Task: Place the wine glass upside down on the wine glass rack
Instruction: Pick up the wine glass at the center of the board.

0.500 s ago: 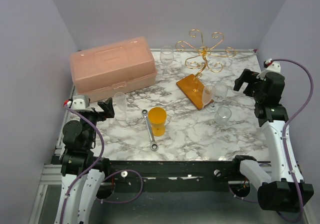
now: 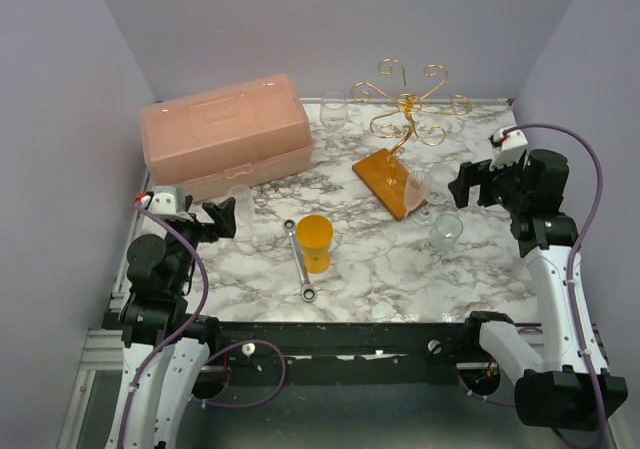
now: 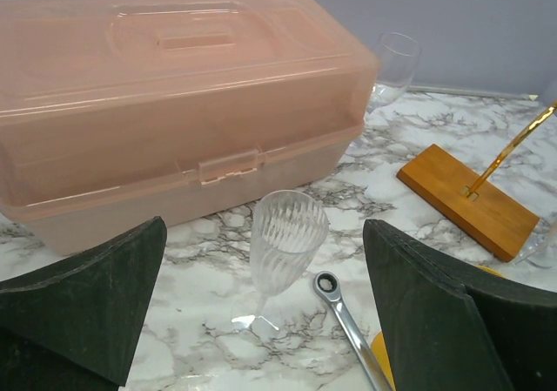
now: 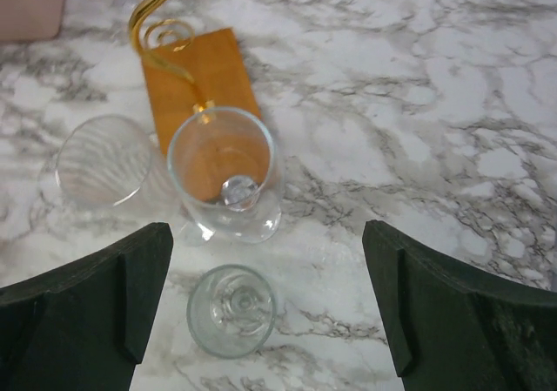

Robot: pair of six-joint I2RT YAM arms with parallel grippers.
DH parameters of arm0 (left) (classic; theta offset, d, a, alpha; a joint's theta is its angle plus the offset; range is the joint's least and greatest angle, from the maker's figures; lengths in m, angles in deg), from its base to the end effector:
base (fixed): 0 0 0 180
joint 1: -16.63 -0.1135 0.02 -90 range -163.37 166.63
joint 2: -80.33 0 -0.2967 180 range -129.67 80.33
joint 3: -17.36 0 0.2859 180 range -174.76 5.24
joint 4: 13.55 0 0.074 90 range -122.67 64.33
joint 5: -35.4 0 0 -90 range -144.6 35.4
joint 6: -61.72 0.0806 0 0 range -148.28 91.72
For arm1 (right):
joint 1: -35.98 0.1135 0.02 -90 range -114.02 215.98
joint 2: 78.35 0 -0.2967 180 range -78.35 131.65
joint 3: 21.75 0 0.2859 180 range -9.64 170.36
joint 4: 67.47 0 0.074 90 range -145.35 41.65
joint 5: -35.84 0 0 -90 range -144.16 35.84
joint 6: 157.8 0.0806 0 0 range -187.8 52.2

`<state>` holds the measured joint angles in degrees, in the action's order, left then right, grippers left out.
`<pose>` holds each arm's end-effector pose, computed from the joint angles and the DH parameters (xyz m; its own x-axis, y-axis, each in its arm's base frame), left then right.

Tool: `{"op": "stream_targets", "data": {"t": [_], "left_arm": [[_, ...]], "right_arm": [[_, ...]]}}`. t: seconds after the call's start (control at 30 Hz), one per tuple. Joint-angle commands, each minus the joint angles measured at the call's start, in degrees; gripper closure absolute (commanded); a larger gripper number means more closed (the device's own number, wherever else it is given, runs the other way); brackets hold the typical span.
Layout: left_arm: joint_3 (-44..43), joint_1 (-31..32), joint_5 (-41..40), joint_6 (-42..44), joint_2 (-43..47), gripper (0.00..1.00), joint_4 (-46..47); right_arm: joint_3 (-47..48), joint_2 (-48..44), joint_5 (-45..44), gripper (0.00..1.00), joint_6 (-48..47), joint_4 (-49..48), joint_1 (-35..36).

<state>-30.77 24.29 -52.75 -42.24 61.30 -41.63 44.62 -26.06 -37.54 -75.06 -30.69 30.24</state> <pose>0.1422 -0.0218 0.3520 -0.0227 -0.2402 -0.9704 0.1646 0.9566 -0.2406 0.2564 -0.0026 0.3594 -0.3598 -0.0855 -0.9291 -0.2139 0.9768 -0.0071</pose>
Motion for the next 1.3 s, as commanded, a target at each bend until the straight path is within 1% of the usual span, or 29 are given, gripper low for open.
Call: {"op": "stream_targets", "data": {"t": [0.0,0.1,0.27,0.4,0.5,0.77,0.97,1.27], "left_arm": [[-2.1,0.2,6.1,-2.8,-0.8,0.02,-0.8],[-2.4,0.2,9.4,-4.9,-1.3,0.01,-1.1],[-4.0,0.3,13.7,-8.2,-1.5,0.01,-2.2],[-5.5,0.2,17.0,-10.2,-1.6,0.02,-3.3],[-6.7,0.3,18.1,-11.4,-1.8,0.02,-4.4],[-8.8,0.2,22.1,-15.0,-3.3,0.01,-4.8],[-9.9,0.2,23.2,-16.8,-4.3,0.02,-5.3],[-12.2,0.2,24.3,-17.1,-4.7,0.01,-8.0]], "right_arm": [[3.9,2.7,15.2,0.00,-15.7,14.3,-0.2],[6.5,5.4,20.6,0.00,-21.5,22.9,-0.2],[7.0,6.2,27.7,0.00,-28.1,29.1,-0.2],[5.8,4.9,30.7,0.00,-30.0,28.3,-0.2],[5.0,4.7,33.0,0.00,-30.8,27.3,-0.2],[2.8,5.3,37.7,0.00,-30.7,24.7,-0.2],[1.1,5.2,39.8,0.00,-30.5,23.6,-0.2],[0.2,5.6,42.3,0.00,-30.0,22.0,-0.2]]}}
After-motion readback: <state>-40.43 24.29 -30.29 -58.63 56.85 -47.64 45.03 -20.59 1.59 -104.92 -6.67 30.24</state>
